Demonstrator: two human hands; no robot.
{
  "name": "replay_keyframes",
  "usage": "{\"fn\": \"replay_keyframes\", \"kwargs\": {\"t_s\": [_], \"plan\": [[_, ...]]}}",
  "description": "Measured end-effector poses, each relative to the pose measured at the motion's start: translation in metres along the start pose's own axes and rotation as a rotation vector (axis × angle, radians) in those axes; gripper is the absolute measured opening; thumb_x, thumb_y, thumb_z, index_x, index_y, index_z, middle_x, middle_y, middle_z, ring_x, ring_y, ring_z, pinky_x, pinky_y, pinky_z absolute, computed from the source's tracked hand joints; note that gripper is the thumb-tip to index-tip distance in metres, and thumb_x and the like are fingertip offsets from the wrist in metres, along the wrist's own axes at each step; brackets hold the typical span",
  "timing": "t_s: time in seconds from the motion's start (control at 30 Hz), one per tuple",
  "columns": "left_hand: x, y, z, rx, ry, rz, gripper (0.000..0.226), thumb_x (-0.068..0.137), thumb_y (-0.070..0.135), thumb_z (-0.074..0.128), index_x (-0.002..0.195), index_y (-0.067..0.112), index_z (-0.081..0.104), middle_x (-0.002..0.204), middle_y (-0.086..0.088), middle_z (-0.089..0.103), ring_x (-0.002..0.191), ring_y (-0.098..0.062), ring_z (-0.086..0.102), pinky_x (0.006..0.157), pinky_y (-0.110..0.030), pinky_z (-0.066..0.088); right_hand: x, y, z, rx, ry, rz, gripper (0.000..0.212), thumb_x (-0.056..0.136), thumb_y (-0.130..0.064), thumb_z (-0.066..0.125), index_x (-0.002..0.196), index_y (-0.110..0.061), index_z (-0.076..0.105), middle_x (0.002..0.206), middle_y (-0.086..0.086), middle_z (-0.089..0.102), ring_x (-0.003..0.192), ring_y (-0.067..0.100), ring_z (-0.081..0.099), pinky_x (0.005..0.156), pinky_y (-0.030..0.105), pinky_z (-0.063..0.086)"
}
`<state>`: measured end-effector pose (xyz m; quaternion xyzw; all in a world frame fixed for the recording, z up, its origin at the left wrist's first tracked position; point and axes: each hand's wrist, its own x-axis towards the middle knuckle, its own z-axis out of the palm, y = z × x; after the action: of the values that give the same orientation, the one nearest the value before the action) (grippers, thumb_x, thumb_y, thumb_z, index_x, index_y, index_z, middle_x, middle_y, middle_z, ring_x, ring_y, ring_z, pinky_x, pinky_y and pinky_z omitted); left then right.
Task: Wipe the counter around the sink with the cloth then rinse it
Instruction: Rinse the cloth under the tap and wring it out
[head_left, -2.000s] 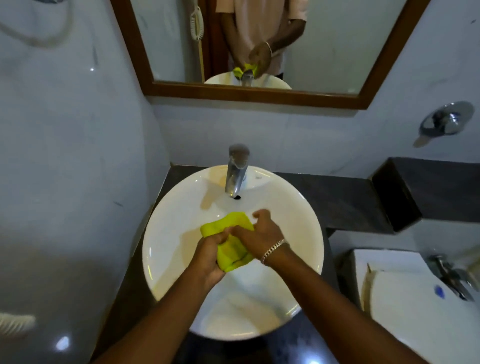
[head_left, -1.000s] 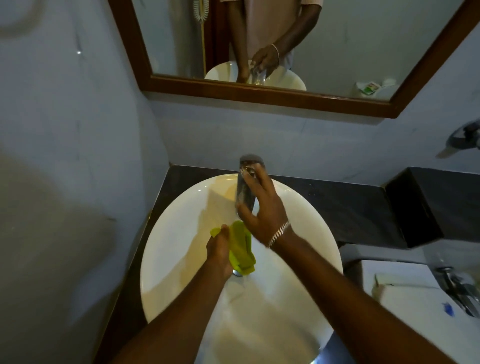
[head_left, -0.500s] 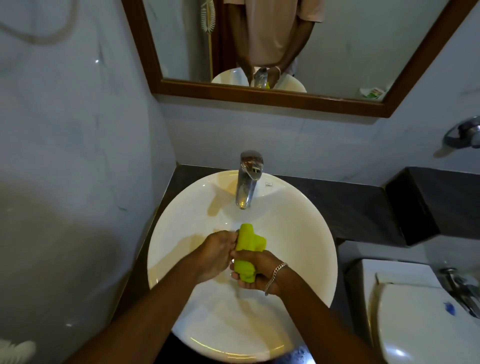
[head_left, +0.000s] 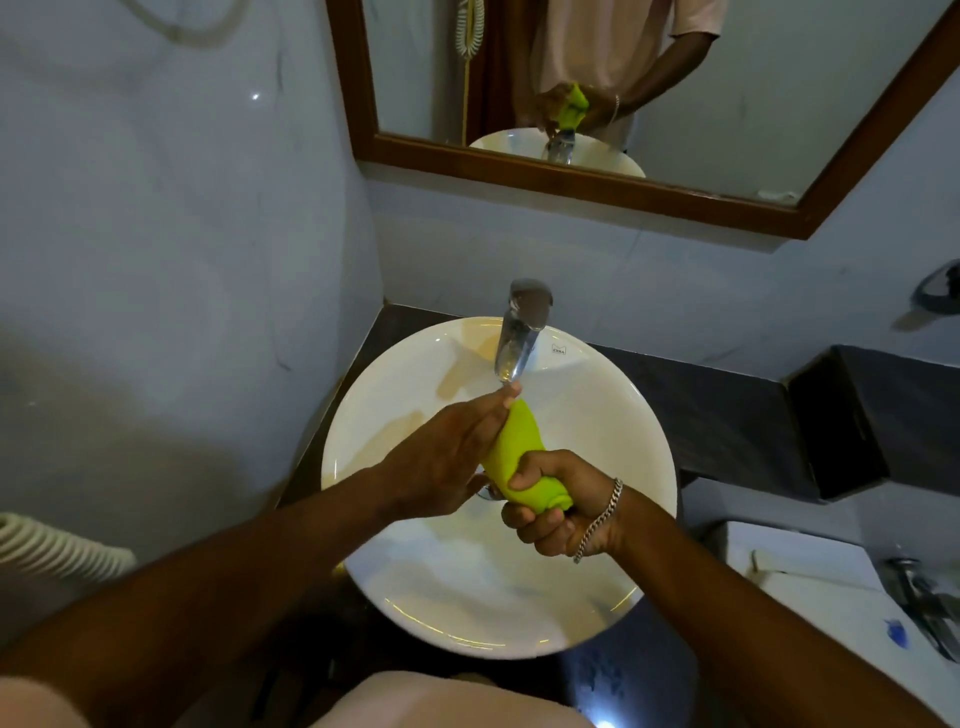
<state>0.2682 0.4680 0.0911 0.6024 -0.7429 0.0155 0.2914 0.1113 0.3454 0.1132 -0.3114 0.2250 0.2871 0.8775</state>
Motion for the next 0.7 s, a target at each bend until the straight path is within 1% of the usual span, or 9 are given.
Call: {"fn": "replay_keyframes", "kwargs": {"t_s": [0.1, 0.13, 0.2, 0.3, 0.37, 0.43, 0.5, 0.57, 0.7], "plan": [[0.015, 0.007, -0.003, 0.052, 0.063, 0.160, 0.092, 0.084, 0.026, 0.069, 0.150, 0.018, 0.005, 0.152, -0.018, 0.022, 0.142, -0.033, 0.028, 0.116, -0.040, 0.028, -0.002, -0.003, 0.004, 0.001, -0.048, 0.014, 0.030, 0.070, -0.024, 0.069, 0.087, -0.012, 0.049, 0.059, 0.003, 0.057, 0.036, 0.004, 0.043, 0.036, 0.012, 0.023], [0.017, 0.007, -0.003, 0.099, 0.051, 0.200, 0.088, 0.085, 0.023, 0.067, 0.149, 0.020, 0.007, 0.151, -0.017, 0.023, 0.140, -0.037, 0.032, 0.114, -0.044, 0.031, -0.001, -0.003, 0.006, 0.009, -0.060, 0.017, 0.030, 0.071, -0.025, 0.069, 0.087, -0.011, 0.048, 0.059, 0.003, 0.058, 0.036, 0.004, 0.044, 0.036, 0.012, 0.022], [0.019, 0.007, -0.005, 0.153, -0.015, 0.213, 0.078, 0.085, 0.020, 0.064, 0.146, 0.012, 0.017, 0.149, -0.020, 0.034, 0.134, -0.040, 0.041, 0.108, -0.050, 0.039, 0.000, -0.004, 0.009, -0.005, -0.066, 0.026, 0.030, 0.070, -0.024, 0.071, 0.087, -0.012, 0.048, 0.059, 0.003, 0.057, 0.036, 0.003, 0.044, 0.035, 0.011, 0.023], [0.021, 0.004, -0.010, 0.129, -0.093, 0.209, 0.072, 0.081, 0.027, 0.069, 0.138, 0.007, 0.031, 0.120, -0.022, 0.065, 0.104, -0.035, 0.065, 0.084, -0.045, 0.057, -0.002, -0.007, 0.018, -0.098, -0.033, 0.028, 0.030, 0.066, -0.022, 0.075, 0.085, -0.012, 0.053, 0.061, 0.002, 0.055, 0.037, 0.002, 0.042, 0.037, 0.012, 0.021], [0.027, 0.001, -0.013, 0.143, -0.133, 0.225, 0.068, 0.078, 0.028, 0.073, 0.133, 0.007, 0.039, 0.104, -0.020, 0.070, 0.088, -0.031, 0.067, 0.069, -0.041, 0.060, -0.007, -0.015, 0.024, -0.197, 0.036, 0.042, 0.029, 0.065, -0.019, 0.076, 0.084, -0.010, 0.056, 0.061, 0.002, 0.055, 0.038, 0.003, 0.041, 0.037, 0.012, 0.025], [0.034, 0.001, -0.016, 0.179, -0.178, 0.207, 0.065, 0.071, 0.020, 0.079, 0.125, 0.006, 0.045, 0.097, -0.019, 0.070, 0.081, -0.032, 0.067, 0.060, -0.041, 0.059, -0.013, -0.025, 0.029, -0.325, 0.138, 0.079, 0.016, 0.069, -0.017, 0.071, 0.076, -0.009, 0.059, 0.059, 0.001, 0.055, 0.038, 0.004, 0.041, 0.036, 0.012, 0.029], [0.041, 0.005, -0.022, 0.215, -0.268, 0.168, 0.061, 0.064, 0.009, 0.081, 0.118, 0.004, 0.053, 0.092, -0.020, 0.069, 0.076, -0.036, 0.067, 0.058, -0.041, 0.058, -0.018, -0.036, 0.033, -0.467, 0.268, 0.122, 0.011, 0.075, -0.015, 0.065, 0.070, -0.008, 0.059, 0.058, 0.002, 0.055, 0.038, 0.005, 0.041, 0.035, 0.013, 0.030], [0.049, 0.010, -0.028, 0.227, -0.342, 0.078, 0.058, 0.062, 0.006, 0.082, 0.115, 0.002, 0.059, 0.095, -0.020, 0.070, 0.079, -0.037, 0.067, 0.063, -0.040, 0.058, -0.022, -0.047, 0.038, -0.582, 0.393, 0.162, 0.010, 0.080, -0.011, 0.065, 0.071, -0.009, 0.060, 0.059, 0.004, 0.055, 0.039, 0.007, 0.042, 0.035, 0.014, 0.031], [0.062, 0.018, -0.032, 0.263, -0.365, -0.092, 0.049, 0.078, 0.019, 0.075, 0.122, 0.009, 0.055, 0.110, -0.015, 0.067, 0.090, -0.031, 0.066, 0.076, -0.036, 0.053, -0.026, -0.064, 0.049, -0.863, 0.583, 0.188, 0.017, 0.079, -0.007, 0.069, 0.070, -0.011, 0.055, 0.060, 0.005, 0.050, 0.040, 0.011, 0.040, 0.043, 0.017, 0.029]]}}
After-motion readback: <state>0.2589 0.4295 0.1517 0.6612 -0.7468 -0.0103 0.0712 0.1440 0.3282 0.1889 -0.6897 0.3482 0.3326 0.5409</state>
